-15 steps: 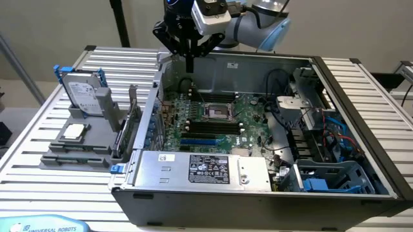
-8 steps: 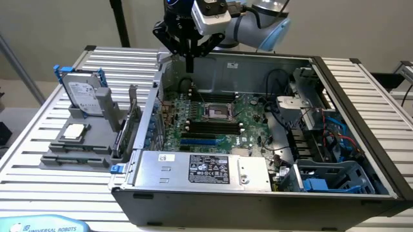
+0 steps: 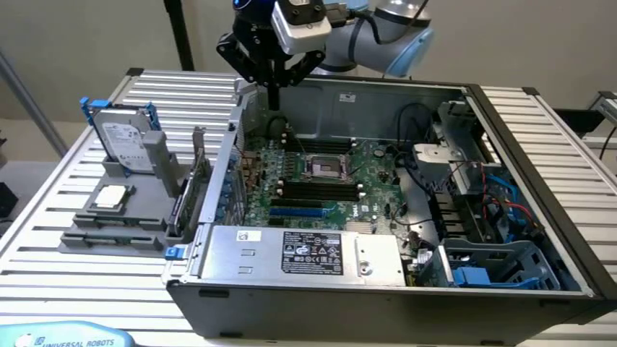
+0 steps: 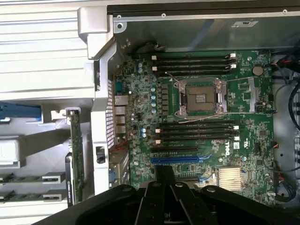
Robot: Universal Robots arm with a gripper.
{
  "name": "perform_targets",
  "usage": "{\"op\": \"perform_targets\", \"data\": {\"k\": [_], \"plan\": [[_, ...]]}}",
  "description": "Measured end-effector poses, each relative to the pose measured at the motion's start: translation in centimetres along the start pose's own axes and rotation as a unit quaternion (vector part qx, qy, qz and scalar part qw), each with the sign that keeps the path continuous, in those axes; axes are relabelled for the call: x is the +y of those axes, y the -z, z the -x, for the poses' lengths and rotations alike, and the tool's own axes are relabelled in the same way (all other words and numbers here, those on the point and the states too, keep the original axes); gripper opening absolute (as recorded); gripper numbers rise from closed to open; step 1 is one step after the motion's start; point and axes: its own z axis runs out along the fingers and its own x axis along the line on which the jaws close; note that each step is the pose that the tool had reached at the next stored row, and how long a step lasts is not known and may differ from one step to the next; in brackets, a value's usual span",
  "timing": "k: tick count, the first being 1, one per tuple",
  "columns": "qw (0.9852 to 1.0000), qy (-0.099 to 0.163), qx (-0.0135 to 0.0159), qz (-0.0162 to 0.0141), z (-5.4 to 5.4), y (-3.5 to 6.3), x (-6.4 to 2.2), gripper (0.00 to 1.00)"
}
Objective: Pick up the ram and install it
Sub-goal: 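Reach for the ram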
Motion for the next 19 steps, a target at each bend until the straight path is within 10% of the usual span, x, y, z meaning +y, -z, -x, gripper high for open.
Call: {"op": "perform_targets", "data": {"k": [19], "plan": [[1.0,0.0,0.0,0.0,-8.2,0.04,-2.89,0.11]]}}
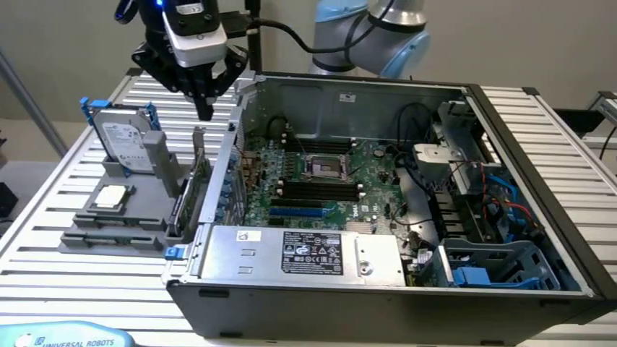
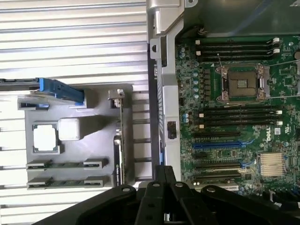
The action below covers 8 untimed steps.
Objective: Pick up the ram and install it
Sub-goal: 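Reach for the ram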
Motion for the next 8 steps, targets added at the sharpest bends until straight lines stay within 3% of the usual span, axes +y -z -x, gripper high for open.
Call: {"op": "perform_targets", "data": {"k": [8], "plan": [[1.0,0.0,0.0,0.0,-3.6,-0.06,-1.3,0.11]]}}
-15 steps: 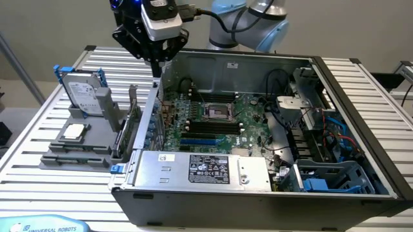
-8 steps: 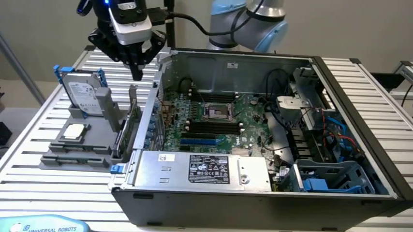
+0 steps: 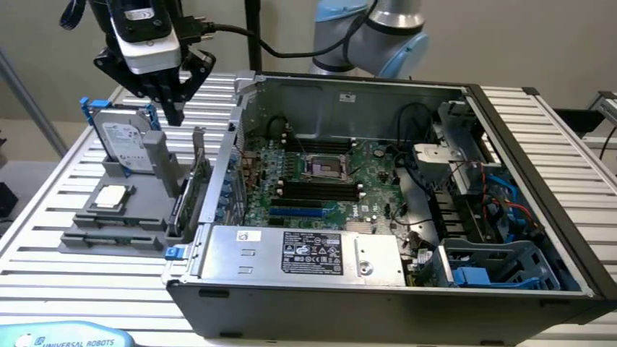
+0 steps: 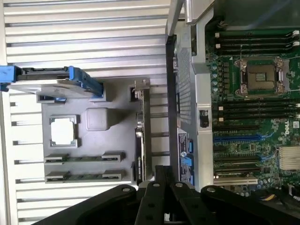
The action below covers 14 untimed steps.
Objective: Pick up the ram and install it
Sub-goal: 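Reach for the ram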
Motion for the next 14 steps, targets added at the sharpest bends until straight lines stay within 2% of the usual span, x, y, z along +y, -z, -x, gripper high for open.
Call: {"op": "perform_targets", "data": {"k": [14], "plan": [[1.0,0.0,0.0,0.0,-6.2,-0.21,-2.12,0.11]]}}
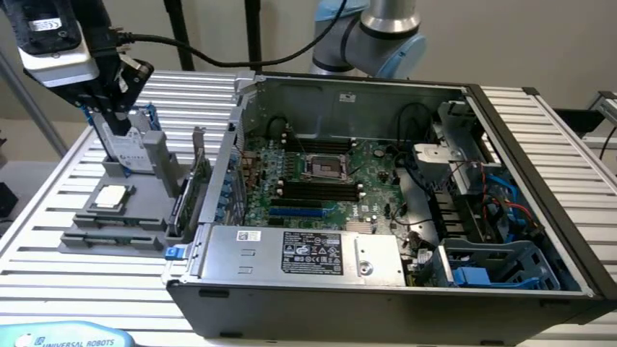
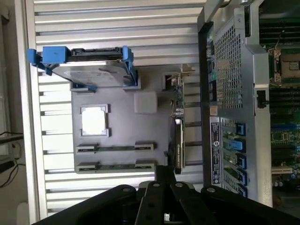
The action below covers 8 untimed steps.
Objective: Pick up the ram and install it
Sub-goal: 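Reach for the ram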
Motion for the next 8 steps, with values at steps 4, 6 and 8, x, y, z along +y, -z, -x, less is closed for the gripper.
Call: {"op": "perform_targets", "data": {"k": [4,6,8], "plan": [[1.0,0.0,0.0,0.0,-1.8,-0.11,-0.57,0.11],[1.0,0.0,0.0,0.0,-2.7,-0.2,-0.83,0.11],[1.0,0.0,0.0,0.0,-3.6,-0.31,-1.07,0.11]]}}
